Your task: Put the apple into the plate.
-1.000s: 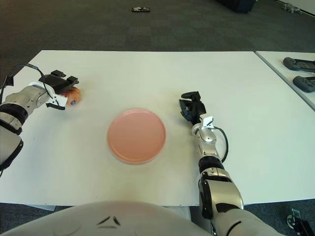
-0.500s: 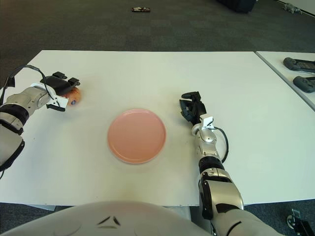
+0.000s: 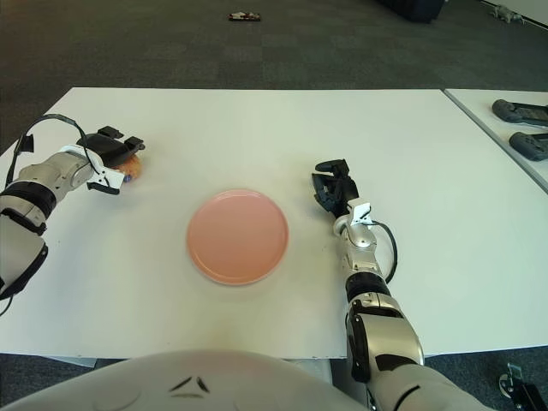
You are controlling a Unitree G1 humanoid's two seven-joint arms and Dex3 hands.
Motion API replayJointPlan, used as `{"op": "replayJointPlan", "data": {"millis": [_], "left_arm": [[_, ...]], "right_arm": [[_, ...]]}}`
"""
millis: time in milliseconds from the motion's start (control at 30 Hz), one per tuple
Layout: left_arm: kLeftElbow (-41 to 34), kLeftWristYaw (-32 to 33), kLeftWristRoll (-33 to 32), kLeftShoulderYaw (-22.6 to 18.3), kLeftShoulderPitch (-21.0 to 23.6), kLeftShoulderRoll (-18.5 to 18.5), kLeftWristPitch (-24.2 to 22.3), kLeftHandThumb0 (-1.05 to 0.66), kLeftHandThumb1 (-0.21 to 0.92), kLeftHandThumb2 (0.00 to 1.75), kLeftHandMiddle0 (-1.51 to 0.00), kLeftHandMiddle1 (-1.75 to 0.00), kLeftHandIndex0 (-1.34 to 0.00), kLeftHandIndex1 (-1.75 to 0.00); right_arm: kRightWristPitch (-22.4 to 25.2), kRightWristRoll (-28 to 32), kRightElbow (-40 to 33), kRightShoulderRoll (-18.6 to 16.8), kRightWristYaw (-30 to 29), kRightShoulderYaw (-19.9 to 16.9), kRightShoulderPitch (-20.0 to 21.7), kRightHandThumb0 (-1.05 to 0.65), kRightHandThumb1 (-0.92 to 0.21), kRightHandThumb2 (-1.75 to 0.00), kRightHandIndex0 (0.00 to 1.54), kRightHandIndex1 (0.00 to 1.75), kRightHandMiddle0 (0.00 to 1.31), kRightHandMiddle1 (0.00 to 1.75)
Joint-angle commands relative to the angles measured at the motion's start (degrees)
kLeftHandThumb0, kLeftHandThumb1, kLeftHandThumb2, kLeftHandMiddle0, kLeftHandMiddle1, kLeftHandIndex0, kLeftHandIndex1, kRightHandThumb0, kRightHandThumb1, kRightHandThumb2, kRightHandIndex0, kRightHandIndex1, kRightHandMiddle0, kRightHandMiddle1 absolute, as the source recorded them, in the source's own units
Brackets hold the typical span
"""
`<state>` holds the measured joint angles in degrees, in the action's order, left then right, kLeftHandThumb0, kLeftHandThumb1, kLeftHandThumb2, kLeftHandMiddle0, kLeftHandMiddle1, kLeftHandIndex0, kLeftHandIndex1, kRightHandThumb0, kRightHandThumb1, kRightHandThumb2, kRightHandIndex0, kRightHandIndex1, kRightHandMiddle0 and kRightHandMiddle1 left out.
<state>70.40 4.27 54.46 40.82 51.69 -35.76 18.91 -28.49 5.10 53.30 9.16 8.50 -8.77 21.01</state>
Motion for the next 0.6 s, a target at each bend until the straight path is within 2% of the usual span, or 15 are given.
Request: {"op": "replayJointPlan", "data": {"millis": [0, 233, 567], "left_arm": [[0.56, -0.74, -0.19, 0.15, 0.38, 0.34, -0.67, -0.59, 0.23, 0.89, 0.00, -0.50, 0.00, -0.70], [0.90, 0.48, 0.11, 0.30, 0.22, 0.39, -1.25, -0.60, 0.18, 0.93, 0.00, -0.53, 0.00, -0.79], [0.68, 0.24, -0.37, -0.04, -0.08, 0.09, -0.99, -0.65, 0.22, 0.91, 0.00, -0.58, 0.00, -0.76]], "right_arm": [[3.34, -0.24, 2.45, -0.71, 0.01, 0.17, -3.22, -0.35, -0.92, -0.47, 0.34, 1.23, 0.25, 1.69], [3.34, -0.23, 2.45, -0.71, 0.01, 0.17, -3.22, -0.35, -0.92, -0.47, 0.34, 1.23, 0.25, 1.69], [3.34, -0.23, 2.44, -0.71, 0.01, 0.17, -3.22, -0.35, -0.92, -0.47, 0.34, 1.23, 0.25, 1.69]]}}
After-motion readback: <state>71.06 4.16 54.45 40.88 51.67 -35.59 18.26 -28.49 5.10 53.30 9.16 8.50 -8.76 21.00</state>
